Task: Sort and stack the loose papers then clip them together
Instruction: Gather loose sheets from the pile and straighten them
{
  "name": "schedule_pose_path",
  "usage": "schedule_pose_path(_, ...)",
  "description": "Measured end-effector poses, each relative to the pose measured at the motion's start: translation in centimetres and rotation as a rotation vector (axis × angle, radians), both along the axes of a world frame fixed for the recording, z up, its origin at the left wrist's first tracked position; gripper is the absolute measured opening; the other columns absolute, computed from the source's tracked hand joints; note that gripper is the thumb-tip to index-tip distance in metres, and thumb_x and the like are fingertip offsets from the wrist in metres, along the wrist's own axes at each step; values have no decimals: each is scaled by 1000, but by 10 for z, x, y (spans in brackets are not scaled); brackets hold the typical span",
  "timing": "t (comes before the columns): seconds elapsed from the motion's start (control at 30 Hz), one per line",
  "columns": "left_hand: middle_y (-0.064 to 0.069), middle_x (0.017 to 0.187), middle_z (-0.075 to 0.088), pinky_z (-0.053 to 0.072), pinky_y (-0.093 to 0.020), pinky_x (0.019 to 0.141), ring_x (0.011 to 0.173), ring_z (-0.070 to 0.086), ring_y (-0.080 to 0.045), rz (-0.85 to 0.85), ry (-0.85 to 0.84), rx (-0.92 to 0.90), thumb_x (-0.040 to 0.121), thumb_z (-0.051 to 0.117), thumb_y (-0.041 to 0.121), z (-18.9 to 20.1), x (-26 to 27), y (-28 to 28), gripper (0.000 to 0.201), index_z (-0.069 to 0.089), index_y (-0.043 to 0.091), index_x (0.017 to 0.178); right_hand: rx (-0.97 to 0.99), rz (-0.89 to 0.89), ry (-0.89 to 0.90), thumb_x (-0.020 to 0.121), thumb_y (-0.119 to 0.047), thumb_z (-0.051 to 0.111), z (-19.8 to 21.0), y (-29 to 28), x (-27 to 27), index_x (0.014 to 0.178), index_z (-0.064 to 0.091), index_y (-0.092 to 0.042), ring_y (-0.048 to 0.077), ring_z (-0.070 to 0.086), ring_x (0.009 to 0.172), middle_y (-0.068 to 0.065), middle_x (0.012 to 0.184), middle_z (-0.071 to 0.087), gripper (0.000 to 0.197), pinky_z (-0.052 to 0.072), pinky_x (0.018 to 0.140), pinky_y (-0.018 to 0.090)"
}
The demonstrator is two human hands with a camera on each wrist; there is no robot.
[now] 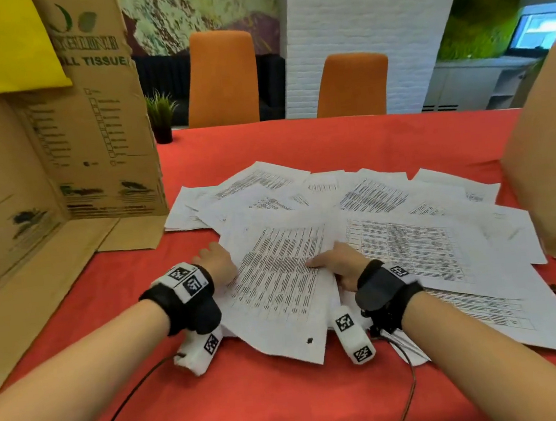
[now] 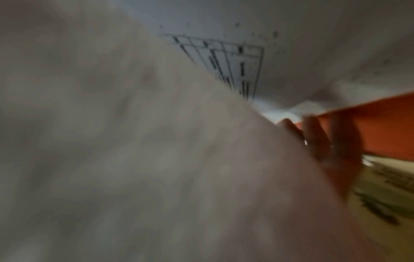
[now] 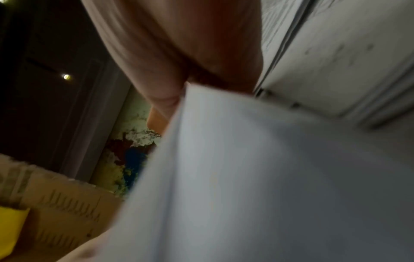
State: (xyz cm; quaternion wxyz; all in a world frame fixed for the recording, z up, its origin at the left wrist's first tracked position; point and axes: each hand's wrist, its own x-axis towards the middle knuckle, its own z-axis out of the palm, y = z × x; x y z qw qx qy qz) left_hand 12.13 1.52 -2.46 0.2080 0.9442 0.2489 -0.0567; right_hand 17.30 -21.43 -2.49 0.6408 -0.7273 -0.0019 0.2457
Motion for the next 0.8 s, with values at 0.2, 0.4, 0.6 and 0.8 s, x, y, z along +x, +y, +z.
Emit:
schedule_pose_path(0.2, -11, 128, 57, 43, -33, 93, 122, 54, -32, 152, -438, -691, 96, 48, 36, 27, 2, 34, 54, 43, -1, 135, 272, 153, -147, 93, -9, 58, 24, -7, 1, 132, 51, -4, 31, 67, 103, 20, 122, 65, 40, 55, 90, 46)
schedule_pose_path(0.4, -8, 117, 50, 38, -41, 104, 108, 47, -19, -42, -1073, -435, 102, 32, 32, 102, -20, 15, 43, 38, -1, 129, 156, 129, -601, 87, -22, 67, 100, 14, -4, 126, 56, -7, 26, 68, 105, 12, 118, 68, 43, 53, 95, 47)
schedule_pose_path(0.6, 19, 85, 38, 33, 4, 68, 72, 45, 23, -204, -1371, -304, 101, 35, 26, 149, -46, 4, 5, 33, 31, 101, 235, 131, -733, 90, -39, 61, 144, 25, -5, 128, 54, -17, 22, 61, 118, 4, 126, 64, 45, 47, 103, 47)
schedule_pose_path(0.8, -13, 122, 59, 45, -38, 91, 103, 57, -24, 13, -1036, -521, 86, 30, 69, 75, -26, 27, 79, 40, 12, 139, 203, 177, -489, 82, -42, 69, 93, 27, -11, 118, 63, -30, 20, 65, 111, -2, 119, 69, 38, 49, 99, 52)
